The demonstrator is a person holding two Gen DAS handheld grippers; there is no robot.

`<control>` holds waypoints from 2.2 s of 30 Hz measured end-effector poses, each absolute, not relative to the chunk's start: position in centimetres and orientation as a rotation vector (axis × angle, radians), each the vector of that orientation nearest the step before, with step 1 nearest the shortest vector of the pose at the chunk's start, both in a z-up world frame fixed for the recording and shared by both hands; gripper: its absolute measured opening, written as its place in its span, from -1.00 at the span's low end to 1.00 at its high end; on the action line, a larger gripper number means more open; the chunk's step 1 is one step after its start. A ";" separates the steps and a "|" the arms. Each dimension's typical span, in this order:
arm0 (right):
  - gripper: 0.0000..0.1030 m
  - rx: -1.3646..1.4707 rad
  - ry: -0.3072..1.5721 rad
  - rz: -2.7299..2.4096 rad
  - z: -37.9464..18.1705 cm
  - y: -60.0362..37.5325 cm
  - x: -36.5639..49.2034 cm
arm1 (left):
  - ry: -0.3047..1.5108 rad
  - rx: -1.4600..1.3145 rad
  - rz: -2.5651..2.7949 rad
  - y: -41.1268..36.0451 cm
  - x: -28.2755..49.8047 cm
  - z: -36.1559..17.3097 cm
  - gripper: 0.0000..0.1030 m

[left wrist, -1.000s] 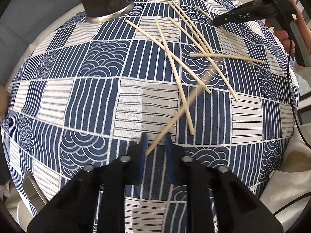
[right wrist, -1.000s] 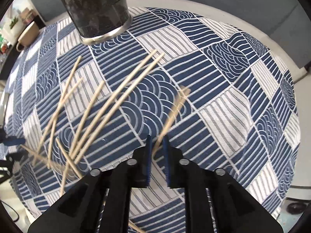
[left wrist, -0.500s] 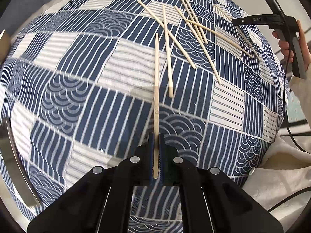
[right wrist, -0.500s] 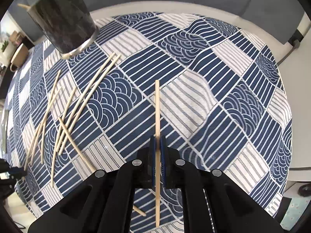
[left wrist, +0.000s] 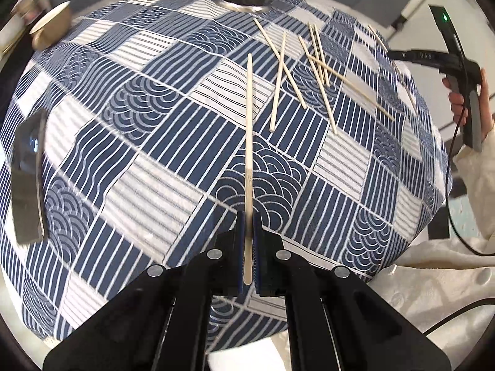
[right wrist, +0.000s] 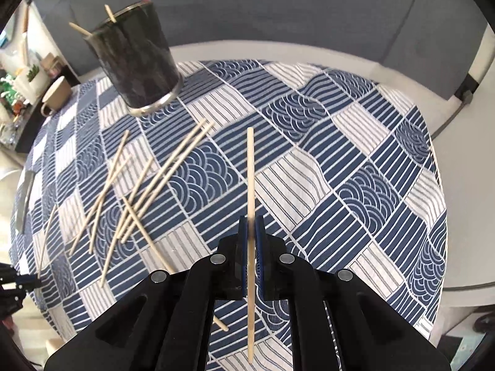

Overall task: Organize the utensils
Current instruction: 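Lift both held sticks and carry them above the black cup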

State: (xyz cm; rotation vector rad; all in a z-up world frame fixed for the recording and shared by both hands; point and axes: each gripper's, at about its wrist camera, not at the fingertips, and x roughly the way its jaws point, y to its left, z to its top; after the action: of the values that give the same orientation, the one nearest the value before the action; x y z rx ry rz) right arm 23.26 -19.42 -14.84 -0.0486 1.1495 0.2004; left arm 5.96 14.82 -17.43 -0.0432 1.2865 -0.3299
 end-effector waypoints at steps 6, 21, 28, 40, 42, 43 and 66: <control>-0.91 -0.051 1.079 0.240 -12.2 -19.5 23.0 | 1.211 -0.077 -0.258 15.6 4.8 -15.0 -0.90; -0.91 0.019 0.829 0.319 -2.0 -20.2 23.8 | 0.974 -0.063 -0.257 14.4 8.1 -5.5 -0.90; -0.91 0.066 0.732 0.354 2.3 -20.3 25.3 | 0.774 -0.177 -0.357 14.0 11.5 0.1 -0.90; -0.91 0.139 0.573 0.490 7.0 -18.1 29.2 | 0.589 -0.159 -0.490 12.2 18.3 5.6 -0.90; -0.91 0.156 0.555 0.511 7.5 -17.7 30.0 | 0.571 -0.170 -0.520 12.1 19.4 5.9 -0.90; -0.91 0.165 0.544 0.521 7.7 -17.3 30.5 | 0.562 -0.179 -0.534 12.2 20.2 6.0 -0.90; -0.91 0.133 0.570 0.602 5.0 -6.3 41.7 | 0.535 -0.331 -0.672 15.9 34.8 -1.1 -0.90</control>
State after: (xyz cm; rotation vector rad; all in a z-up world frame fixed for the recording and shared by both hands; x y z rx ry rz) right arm 41.67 -6.32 5.01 0.1332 0.5697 0.6021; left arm 34.78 15.89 -1.06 -0.3310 0.5352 -0.6720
